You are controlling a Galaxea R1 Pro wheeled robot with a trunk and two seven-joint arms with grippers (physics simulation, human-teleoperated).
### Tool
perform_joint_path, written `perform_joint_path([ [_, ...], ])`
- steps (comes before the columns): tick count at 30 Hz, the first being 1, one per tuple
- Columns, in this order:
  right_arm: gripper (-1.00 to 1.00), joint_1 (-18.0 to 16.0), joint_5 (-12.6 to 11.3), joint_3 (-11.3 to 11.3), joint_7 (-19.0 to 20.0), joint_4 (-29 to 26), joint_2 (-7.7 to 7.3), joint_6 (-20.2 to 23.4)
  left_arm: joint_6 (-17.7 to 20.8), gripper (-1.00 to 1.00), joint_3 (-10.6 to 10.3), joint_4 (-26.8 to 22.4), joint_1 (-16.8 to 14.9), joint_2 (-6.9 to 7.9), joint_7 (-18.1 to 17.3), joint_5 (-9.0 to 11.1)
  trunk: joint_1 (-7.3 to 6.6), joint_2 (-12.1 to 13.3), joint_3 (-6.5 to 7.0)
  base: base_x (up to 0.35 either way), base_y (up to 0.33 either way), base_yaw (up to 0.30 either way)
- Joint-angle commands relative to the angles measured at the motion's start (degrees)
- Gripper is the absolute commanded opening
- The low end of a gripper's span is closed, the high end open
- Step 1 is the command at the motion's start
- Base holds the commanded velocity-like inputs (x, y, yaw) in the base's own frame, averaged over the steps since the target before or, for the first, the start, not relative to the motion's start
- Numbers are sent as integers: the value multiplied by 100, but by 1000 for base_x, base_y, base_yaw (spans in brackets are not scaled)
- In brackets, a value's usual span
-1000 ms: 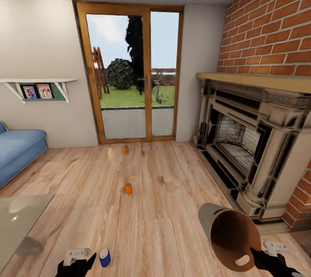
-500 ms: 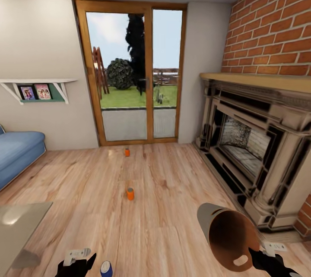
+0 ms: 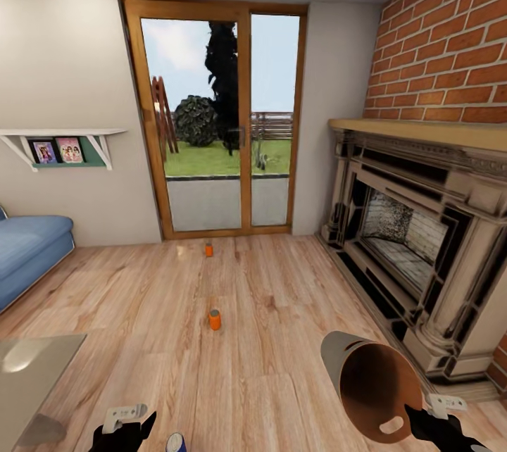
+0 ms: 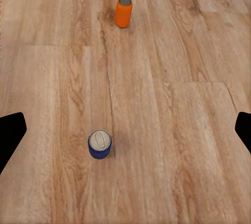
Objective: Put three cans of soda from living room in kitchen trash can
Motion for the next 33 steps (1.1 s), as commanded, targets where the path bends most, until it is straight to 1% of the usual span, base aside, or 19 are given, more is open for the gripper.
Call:
perform_joint_path([
  [1, -100, -4, -22, -15, 2, -13, 1, 0, 0, 100, 1, 0, 0, 0, -1, 0, 0, 0, 1, 2, 2, 0],
  [9, -100, -4, -22, 0, 4, -13, 26, 0, 18, 100, 6, -1, 0, 0, -7, 6, 0, 0, 1, 0, 0, 0],
  [12, -100, -4, -19, 10, 25, -16, 45, 0, 178, 100, 15, -32, -7, -6, 2, 35, 0, 0, 1, 0, 0, 0],
  [15, -100, -4, -18, 13, 40, -21, 52, 0, 576, 100, 18, -53, -88, -12, 44, 93, 0, 0, 1, 0, 0, 0],
  [16, -100, -4, -19, 13, 47, -26, 54, 3, 920, 100, 19, -33, -266, -14, 64, 112, 0, 0, 1, 0, 0, 0],
  [19, -100, -8, -20, 10, 48, -32, 56, 23, 1432, 100, 24, 66, -617, -16, 98, 116, 0, 0, 1, 0, 0, 0],
  [20, -100, -13, -21, 15, 32, -43, 62, 141, 1765, 100, 25, 184, -872, -16, 134, 122, 0, 0, 1, 0, 0, 0],
  [23, -100, -41, -14, 44, 2, -88, 95, 631, 2220, 100, 26, 367, -1261, -13, 186, 119, 0, 0, 1, 0, 0, 0],
  [24, -100, -125, -7, 66, -9, -112, 127, 1078, 2466, 100, 22, 542, -1492, -10, 214, 121, 0, 0, 1, 0, 0, 0],
  [26, -100, -278, 1, 84, -17, -124, 156, 1488, 2636, 100, 19, 734, -1698, -6, 238, 125, 0, 0, 1, 0, 0, 0],
  [27, -100, -461, 9, 97, -23, -133, 175, 1815, 2747, 100, 20, 896, -1882, -6, 261, 125, 0, 0, 1, 0, 0, 0],
  [31, -100, -750, 74, 201, -94, -140, 190, 2203, 2867, 100, 24, 1087, -2103, -8, 332, 129, 0, 0, 1, 0, 0, 0],
  [32, -100, -796, 125, 244, -139, -141, 192, 2275, 2882, 100, 25, 1114, -2134, -8, 350, 130, 0, 0, 1, 0, 0, 0],
  [33, -100, -884, 241, 313, -256, -142, 199, 2437, 2904, 100, 29, 1152, -2179, -8, 388, 131, 0, 0, 1, 0, 0, 0],
])
